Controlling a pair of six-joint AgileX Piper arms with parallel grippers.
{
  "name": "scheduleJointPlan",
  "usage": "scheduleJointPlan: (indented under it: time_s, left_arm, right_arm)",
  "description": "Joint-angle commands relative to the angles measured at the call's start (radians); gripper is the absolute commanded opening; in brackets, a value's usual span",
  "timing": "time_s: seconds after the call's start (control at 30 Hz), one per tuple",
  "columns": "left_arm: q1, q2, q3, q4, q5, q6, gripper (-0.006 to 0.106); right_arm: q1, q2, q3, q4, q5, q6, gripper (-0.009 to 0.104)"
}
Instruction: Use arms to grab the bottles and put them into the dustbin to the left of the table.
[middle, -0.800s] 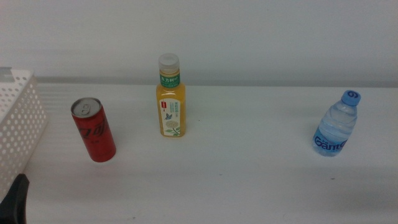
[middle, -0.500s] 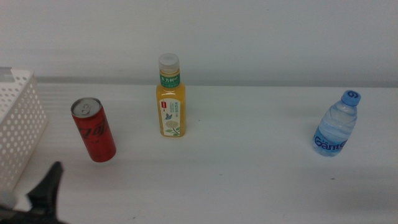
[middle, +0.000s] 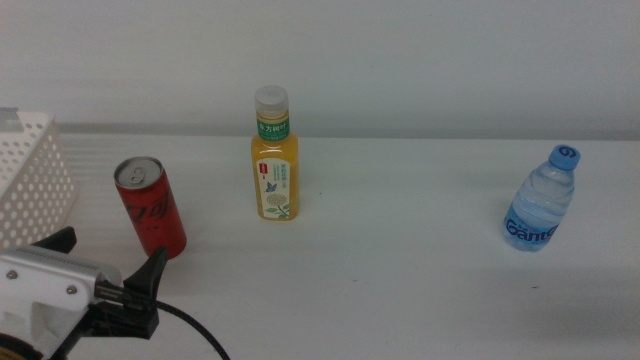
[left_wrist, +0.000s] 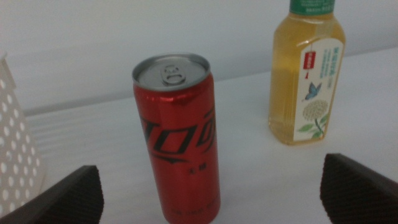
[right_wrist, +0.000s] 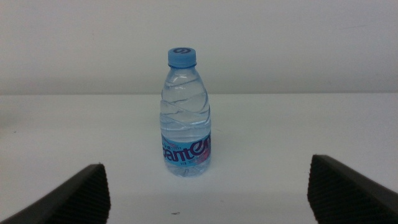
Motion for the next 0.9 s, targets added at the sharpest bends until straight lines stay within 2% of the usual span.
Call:
scheduleJointPlan:
  time_s: [0.0,0.5,0.6,0.87]
  left_arm:
    - [-0.005,0.053,0.036,-0.011,-0.116,-0.013,0.094]
    - [-0.005,0.065,0.036,0.009,-0.163,-0.008,0.094]
    - [-0.005,0.065,0.036,-0.04,-0.138,-0.019,0.094]
    - [-0.005,0.065,0.034,-0.056,-0.098,-0.017,0.094]
  right_arm:
    - [-0.007,-0.039,0.043,0.0,-0.012,-0.006,0.085]
    - [-0.007,-0.039,0.043,0.0,-0.012,-0.006,0.085]
    - [-0.007,-0.039,0.043,0.0,-0.012,-0.006,0.085]
    - [-0.007,-0.039,0.043,0.0,-0.012,-0.006,0.085]
